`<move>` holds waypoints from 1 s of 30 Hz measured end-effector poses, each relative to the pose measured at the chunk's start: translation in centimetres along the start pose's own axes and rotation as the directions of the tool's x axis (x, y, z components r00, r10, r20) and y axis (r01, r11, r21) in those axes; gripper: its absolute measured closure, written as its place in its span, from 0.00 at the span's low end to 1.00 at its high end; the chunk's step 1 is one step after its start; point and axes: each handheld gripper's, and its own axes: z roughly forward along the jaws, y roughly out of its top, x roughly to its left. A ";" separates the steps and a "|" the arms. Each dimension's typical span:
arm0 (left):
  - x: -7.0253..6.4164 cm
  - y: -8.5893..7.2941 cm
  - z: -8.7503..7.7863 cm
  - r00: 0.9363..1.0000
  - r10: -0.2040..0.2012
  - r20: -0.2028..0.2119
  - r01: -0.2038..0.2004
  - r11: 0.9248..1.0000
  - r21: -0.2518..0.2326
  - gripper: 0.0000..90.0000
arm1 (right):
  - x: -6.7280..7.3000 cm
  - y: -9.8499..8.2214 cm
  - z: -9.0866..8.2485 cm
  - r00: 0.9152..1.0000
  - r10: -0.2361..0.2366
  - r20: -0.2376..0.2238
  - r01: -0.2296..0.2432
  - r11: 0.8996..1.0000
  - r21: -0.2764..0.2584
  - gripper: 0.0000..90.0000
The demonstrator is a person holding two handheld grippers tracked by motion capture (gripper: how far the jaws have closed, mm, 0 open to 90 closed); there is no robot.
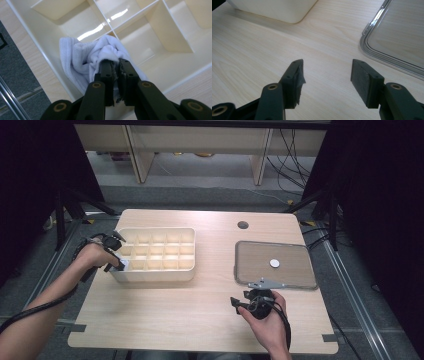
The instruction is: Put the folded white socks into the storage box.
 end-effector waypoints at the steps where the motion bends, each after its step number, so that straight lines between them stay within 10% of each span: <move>1: 0.1 0.0 0.0 1.000 -0.006 -0.001 0.006 1.000 -0.002 0.92 | 0.0 0.0 0.0 1.000 0.001 0.003 -0.001 1.000 0.000 0.49; 18: -0.2 -0.7 -1.6 0.999 0.037 0.000 -0.036 0.992 -0.121 0.84 | -0.1 0.0 0.1 1.000 0.009 -0.015 -0.009 1.000 0.005 0.49; 27: -0.9 -1.5 -5.1 0.996 0.075 -0.038 -0.083 0.951 -0.299 0.69 | 0.1 0.0 -0.2 0.999 0.039 -0.003 -0.039 0.999 0.011 0.49; 30: -1.3 -2.2 -5.7 0.998 0.062 -0.031 -0.069 0.921 -0.383 0.62 | -0.2 0.0 -0.2 1.000 0.011 -0.002 -0.011 1.000 -0.004 0.49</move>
